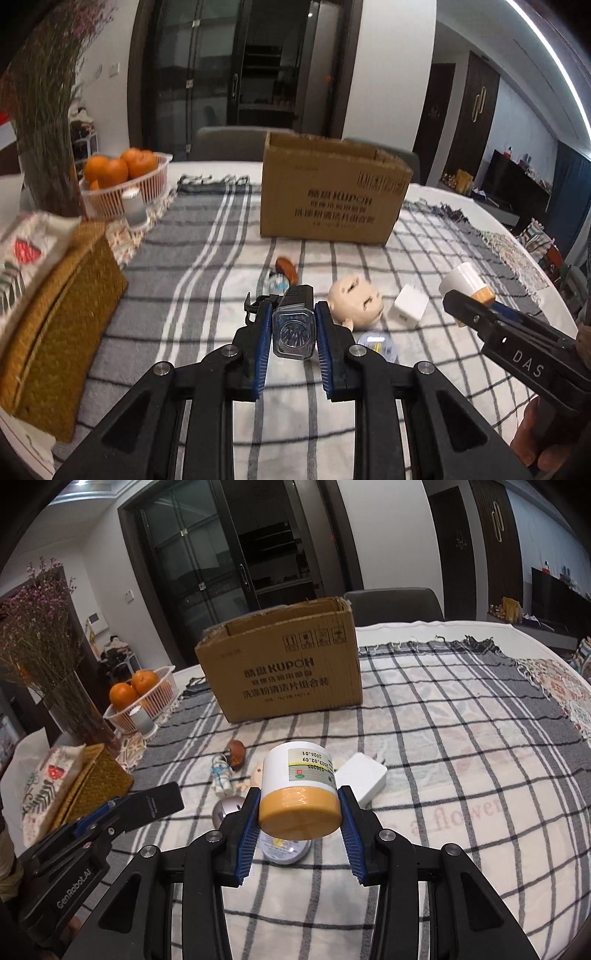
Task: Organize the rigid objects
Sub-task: 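Lift the flashlight with the left tool while the right tool carries the jar over the box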
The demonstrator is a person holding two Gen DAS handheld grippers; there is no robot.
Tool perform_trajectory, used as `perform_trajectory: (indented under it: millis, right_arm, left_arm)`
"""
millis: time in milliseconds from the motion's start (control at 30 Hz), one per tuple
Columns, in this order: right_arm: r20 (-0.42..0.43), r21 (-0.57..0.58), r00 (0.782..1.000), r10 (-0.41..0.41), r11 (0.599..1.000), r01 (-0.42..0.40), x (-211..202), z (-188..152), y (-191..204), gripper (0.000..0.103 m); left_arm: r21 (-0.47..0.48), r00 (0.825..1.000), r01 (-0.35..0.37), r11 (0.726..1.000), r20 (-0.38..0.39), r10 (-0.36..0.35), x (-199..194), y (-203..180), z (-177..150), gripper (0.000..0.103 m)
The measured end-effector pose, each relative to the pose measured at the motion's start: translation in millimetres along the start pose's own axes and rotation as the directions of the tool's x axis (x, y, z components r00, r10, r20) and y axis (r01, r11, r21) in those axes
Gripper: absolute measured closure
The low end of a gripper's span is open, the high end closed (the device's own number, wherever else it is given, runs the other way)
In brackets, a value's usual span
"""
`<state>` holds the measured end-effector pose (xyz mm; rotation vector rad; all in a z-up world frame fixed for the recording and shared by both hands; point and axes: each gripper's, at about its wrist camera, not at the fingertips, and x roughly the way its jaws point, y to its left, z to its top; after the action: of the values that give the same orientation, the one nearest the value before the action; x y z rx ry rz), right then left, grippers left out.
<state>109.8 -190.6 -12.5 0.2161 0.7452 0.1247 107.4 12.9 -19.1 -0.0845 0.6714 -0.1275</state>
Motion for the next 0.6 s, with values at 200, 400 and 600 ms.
perform_trajectory:
  millis: [200,400,600]
  right_arm:
    - [0.047,-0.006,0.999,0.015,1.0,-0.015,-8,18,7,0.061]
    - [0.095,-0.014,0.995,0.024,1.0,-0.023,-14,39,13,0.061]
    - [0.143,-0.018,0.989,0.028,1.0,-0.026,-19,63,16,0.061]
  left_arm:
    - [0.028,0.998,0.019,0.999,0.066,-0.021,-8,-1,26,0.08]
    - [0.052,0.992,0.046,0.998,0.111,-0.052,-11,-4,52,0.079]
    - [0.066,0.986,0.067,0.996,0.149,-0.077,-11,-6,78,0.08]
